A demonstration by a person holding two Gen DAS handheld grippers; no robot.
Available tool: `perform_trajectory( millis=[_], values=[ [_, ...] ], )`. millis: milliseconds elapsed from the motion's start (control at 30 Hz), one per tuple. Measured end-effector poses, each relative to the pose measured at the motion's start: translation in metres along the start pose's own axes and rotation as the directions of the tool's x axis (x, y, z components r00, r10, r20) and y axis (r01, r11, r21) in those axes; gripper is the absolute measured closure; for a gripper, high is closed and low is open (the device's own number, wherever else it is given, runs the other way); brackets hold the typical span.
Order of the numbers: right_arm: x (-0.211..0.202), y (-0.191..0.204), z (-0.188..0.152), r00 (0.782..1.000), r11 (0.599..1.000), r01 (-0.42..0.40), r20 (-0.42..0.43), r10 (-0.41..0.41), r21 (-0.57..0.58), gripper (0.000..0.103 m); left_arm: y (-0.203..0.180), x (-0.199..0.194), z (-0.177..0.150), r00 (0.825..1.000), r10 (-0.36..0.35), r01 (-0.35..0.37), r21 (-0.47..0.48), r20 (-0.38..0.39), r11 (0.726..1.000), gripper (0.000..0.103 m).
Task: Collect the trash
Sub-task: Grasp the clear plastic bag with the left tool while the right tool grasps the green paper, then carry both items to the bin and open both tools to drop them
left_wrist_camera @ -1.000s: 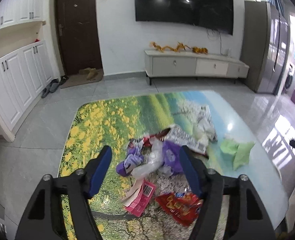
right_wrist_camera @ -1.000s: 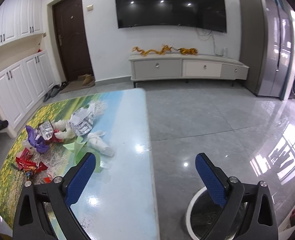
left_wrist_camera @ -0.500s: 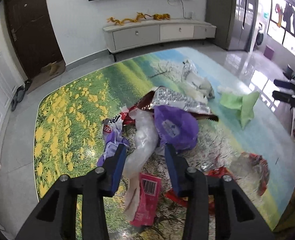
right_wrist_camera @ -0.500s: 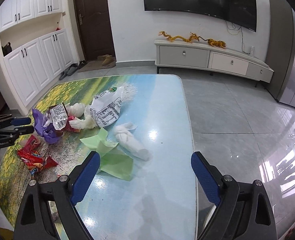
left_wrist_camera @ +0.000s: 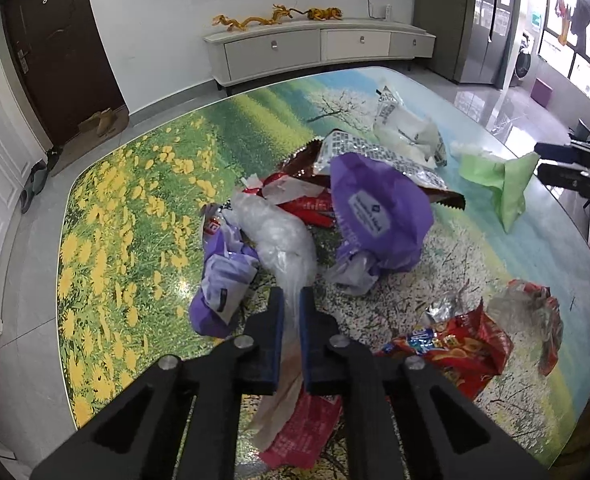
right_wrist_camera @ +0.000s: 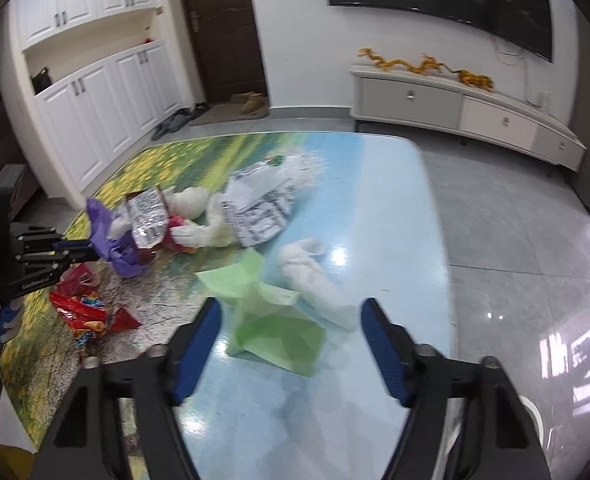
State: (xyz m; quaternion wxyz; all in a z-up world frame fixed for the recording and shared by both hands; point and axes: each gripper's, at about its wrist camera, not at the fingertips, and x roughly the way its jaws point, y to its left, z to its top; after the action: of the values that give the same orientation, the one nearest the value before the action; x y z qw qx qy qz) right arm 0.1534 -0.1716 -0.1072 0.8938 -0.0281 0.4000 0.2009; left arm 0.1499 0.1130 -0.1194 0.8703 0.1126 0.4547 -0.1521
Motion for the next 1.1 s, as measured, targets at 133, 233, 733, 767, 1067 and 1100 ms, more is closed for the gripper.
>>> perform_trajectory(
  millis=[133,233,733,767,1067,1100],
  values=[
    [0.009,0.006,0.004,1.0,0.999,-0.029,-0.007,0.029,-0.03,0.05,0.003,-0.008,-0.001,1.0,0.001,0.0,-0.029,0.017,1.0,0.098],
    [0.019,0.008,0.004,0.998,0.998,-0.055,-0.043,0.053,-0.044,0.075,0.004,-0.016,-0.002,0.999,0.001,0.001,-0.055,0.037,0.999,0.099],
    [-0.036,0.024,-0.004,0.986,0.986,-0.159,0.039,0.161,-0.043,0.086,0.004,-0.088,0.0,0.981,0.034,-0.005,-0.151,0.192,0.988,0.1],
    [-0.042,0.025,-0.003,0.985,0.986,-0.163,0.053,0.165,-0.043,0.086,0.003,-0.094,0.0,0.979,0.036,-0.006,-0.148,0.201,0.989,0.1],
    [-0.091,0.018,-0.004,0.974,0.988,-0.15,0.168,0.153,-0.028,0.086,-0.029,-0.134,0.008,0.961,0.044,-0.017,-0.101,0.272,0.995,0.1],
    [-0.097,0.014,-0.006,0.973,0.989,-0.143,0.182,0.144,-0.019,0.086,-0.033,-0.137,0.01,0.96,0.043,-0.017,-0.094,0.278,0.995,0.1]
  ],
)
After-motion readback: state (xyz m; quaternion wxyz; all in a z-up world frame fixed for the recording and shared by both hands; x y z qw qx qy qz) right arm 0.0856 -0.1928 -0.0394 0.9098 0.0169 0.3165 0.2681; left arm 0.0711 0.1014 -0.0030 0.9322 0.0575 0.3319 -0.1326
